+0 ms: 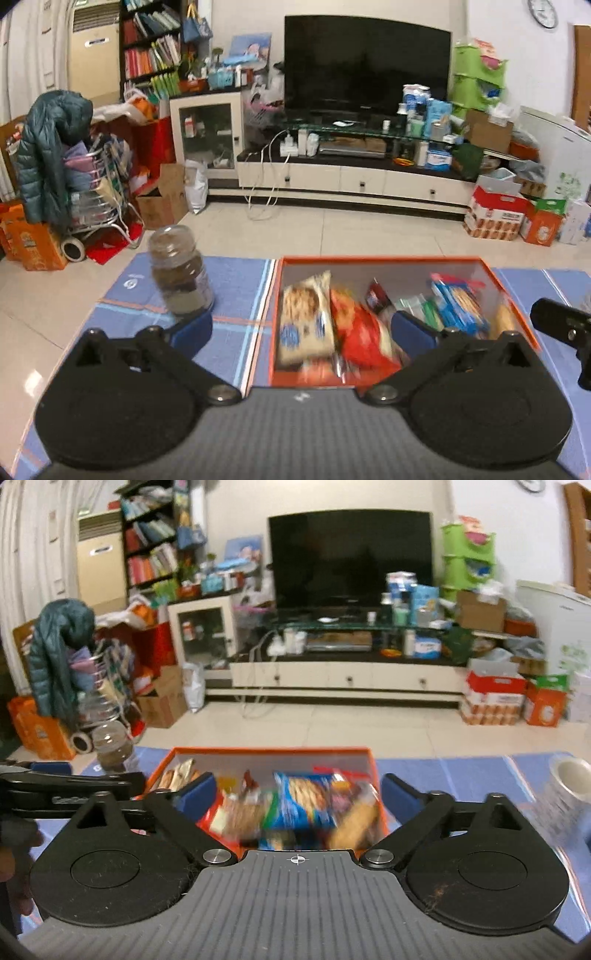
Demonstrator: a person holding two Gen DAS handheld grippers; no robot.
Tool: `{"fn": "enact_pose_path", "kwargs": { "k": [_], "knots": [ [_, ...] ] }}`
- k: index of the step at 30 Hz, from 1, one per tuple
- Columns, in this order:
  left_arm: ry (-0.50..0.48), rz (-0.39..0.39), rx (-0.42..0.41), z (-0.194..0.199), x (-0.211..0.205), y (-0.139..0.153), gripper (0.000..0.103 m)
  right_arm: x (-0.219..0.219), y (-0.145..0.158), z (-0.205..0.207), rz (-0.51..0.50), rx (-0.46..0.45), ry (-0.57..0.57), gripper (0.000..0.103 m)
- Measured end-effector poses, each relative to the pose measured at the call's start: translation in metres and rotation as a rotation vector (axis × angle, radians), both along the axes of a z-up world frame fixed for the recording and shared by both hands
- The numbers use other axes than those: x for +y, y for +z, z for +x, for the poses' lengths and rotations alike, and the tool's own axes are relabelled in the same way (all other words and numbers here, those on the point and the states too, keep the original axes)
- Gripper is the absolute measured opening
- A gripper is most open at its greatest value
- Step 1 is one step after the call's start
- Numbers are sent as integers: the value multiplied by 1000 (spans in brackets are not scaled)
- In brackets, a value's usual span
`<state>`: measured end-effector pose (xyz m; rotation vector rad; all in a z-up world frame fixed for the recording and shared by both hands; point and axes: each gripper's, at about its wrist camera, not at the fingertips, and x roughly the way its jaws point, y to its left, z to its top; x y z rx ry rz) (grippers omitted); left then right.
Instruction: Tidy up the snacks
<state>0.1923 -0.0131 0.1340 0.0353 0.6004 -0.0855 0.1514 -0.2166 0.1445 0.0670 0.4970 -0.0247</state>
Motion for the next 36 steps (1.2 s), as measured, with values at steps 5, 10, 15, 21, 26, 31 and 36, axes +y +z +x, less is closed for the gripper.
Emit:
{"fn": "enact_pose_path", "kwargs": {
  "k": [5, 10, 15, 21, 26, 31, 36],
  "knots": [
    [48, 17, 13, -82, 11, -10, 102, 19, -2, -63, -59, 97, -52, 95],
    [105, 1, 28, -125, 21, -30, 102, 24, -10, -107, -50, 116, -105, 95],
    [85, 39, 12, -126, 13, -33, 102, 37, -14, -114, -68, 116, -97, 95],
    [72, 45, -40, -112, -4, -24, 102, 49, -7, -96, -94, 93, -73, 95],
    [61, 49, -61, -107, -11, -22, 102, 50, -5, -84, -88, 87, -76, 95],
    [38, 36, -82, -111, -18, -19, 102, 48, -4, -85, -74, 80, -82, 95],
    [14, 13, -82, -114, -20, -17, 102, 46, -1, -91, -65, 60, -88, 95]
  ]
}}
